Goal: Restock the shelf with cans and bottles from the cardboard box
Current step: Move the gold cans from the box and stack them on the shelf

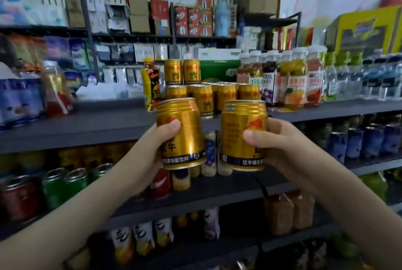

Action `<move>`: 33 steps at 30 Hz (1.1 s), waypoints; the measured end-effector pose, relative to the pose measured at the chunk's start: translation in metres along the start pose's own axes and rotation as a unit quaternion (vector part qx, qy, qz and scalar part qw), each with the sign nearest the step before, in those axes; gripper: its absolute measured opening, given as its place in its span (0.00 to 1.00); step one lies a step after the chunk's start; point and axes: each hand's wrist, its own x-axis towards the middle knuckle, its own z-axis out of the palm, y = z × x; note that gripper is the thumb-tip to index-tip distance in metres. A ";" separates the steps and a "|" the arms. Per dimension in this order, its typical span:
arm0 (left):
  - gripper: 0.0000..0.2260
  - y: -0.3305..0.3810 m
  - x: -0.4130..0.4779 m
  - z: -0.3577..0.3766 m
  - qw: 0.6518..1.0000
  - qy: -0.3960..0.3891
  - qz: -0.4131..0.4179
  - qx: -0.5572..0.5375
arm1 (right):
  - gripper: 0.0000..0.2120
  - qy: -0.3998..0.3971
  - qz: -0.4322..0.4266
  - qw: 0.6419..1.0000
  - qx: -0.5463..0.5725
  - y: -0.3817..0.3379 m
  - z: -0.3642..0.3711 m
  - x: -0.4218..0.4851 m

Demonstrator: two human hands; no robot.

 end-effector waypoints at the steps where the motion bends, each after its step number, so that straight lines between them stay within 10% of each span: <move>1: 0.40 0.002 0.011 -0.006 1.000 0.011 0.011 -0.011 | 0.33 0.014 -0.007 1.000 -0.004 -0.007 -0.007 0.014; 10: 0.39 0.045 0.094 -0.052 0.991 0.086 0.088 0.060 | 0.26 0.108 -0.094 0.988 -0.053 -0.061 -0.078 0.161; 16: 0.23 0.058 0.156 -0.047 0.980 0.137 0.089 0.111 | 0.28 0.081 -0.051 0.992 -0.082 -0.063 -0.108 0.254; 33: 0.23 0.040 0.224 -0.050 0.939 0.307 0.101 0.119 | 0.17 -0.029 0.041 0.972 -0.229 -0.027 -0.113 0.379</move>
